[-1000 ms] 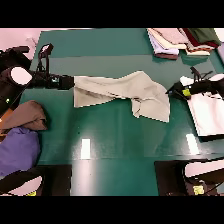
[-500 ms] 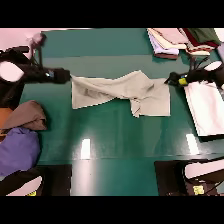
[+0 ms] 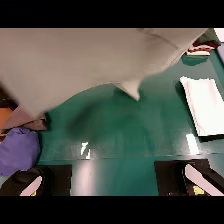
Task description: Fold the shirts.
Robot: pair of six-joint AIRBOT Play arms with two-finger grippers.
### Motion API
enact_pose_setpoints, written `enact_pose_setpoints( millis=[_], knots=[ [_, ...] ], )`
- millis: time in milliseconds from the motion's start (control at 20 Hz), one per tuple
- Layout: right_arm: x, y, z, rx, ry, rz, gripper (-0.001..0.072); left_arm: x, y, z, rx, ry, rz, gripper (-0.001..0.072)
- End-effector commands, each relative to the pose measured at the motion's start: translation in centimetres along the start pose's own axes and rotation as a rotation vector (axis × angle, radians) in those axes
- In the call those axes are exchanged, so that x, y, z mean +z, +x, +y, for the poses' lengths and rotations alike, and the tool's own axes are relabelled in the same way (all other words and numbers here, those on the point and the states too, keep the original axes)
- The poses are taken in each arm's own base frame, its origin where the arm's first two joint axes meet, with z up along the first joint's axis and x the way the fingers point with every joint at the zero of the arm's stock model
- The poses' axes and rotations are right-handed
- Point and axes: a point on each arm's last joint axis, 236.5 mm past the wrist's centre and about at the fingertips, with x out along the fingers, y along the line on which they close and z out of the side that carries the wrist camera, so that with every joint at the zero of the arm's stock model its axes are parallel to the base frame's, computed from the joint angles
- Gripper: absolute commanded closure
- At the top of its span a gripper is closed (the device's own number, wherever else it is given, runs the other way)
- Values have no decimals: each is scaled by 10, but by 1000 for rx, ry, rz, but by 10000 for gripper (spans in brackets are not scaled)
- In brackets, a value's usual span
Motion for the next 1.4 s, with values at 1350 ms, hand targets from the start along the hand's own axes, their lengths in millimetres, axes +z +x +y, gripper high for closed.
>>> enact_pose_setpoints(
  millis=[1350],
  knots=[
    [-334,205,-97,-31,344,866,699,-552,156,150,182,-453,1080,685]
  ],
)
